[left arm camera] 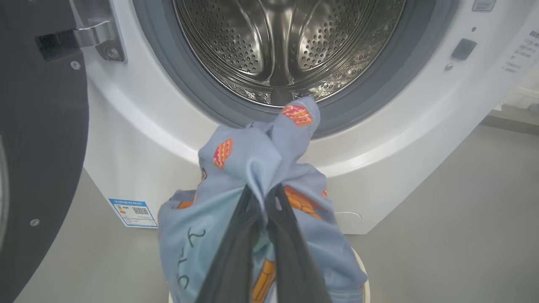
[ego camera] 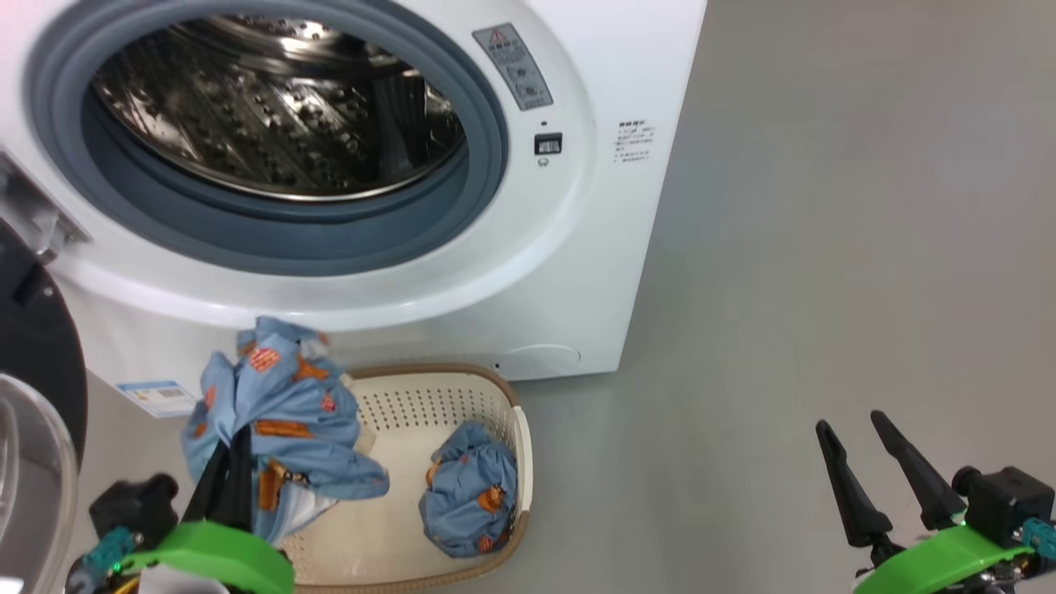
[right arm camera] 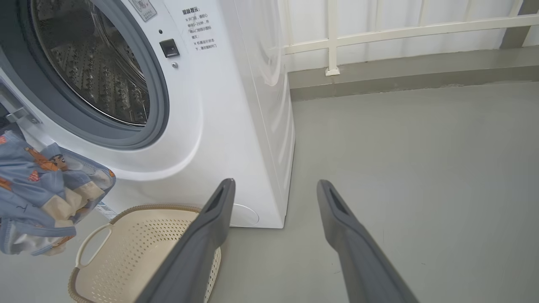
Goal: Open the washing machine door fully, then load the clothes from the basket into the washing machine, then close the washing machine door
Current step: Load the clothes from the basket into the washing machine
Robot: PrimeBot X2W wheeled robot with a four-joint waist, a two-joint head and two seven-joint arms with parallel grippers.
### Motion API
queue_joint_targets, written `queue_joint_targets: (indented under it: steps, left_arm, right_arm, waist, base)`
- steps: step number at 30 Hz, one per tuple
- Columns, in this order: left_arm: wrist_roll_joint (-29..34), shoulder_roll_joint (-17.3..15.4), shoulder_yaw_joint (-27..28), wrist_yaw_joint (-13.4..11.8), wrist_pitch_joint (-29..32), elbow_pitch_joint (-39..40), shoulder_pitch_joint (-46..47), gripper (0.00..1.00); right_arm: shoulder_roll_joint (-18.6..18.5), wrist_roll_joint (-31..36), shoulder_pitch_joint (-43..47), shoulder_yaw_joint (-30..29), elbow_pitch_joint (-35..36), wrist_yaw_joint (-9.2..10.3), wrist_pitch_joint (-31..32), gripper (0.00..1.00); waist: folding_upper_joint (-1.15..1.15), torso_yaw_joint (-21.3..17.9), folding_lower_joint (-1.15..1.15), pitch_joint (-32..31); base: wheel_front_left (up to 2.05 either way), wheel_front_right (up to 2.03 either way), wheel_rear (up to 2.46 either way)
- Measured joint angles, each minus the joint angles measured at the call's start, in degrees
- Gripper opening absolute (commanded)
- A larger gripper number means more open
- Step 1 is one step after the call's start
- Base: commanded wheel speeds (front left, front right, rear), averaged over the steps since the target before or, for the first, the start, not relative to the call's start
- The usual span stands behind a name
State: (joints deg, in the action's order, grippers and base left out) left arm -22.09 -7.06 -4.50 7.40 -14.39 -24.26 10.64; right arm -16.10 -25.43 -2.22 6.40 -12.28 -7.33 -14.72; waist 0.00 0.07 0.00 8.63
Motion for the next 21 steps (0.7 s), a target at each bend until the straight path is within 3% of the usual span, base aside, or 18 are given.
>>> queue_joint_targets:
  steps: [14,21]
  left_arm:
    - [4.25,3.09,5.31,0.00,0.00,16.56,-14.29,0.00]
    - [4.24,4.27,5.73,-0.16,0.00,20.80,-17.81,0.00]
  right_arm:
    - [0.02,0.00,2.79,-1.75,0.58,0.00,0.00,1.00]
    - [0.22,0.01,4.15,-2.19,1.03,0.00,0.00,1.00]
  waist:
    - [0.00,-0.42,0.00,-3.63]
    - [0.00,-0.68,0.00,-3.78]
  base:
    - [0.00,0.00,0.00]
    - [0.00,0.00,0.00]
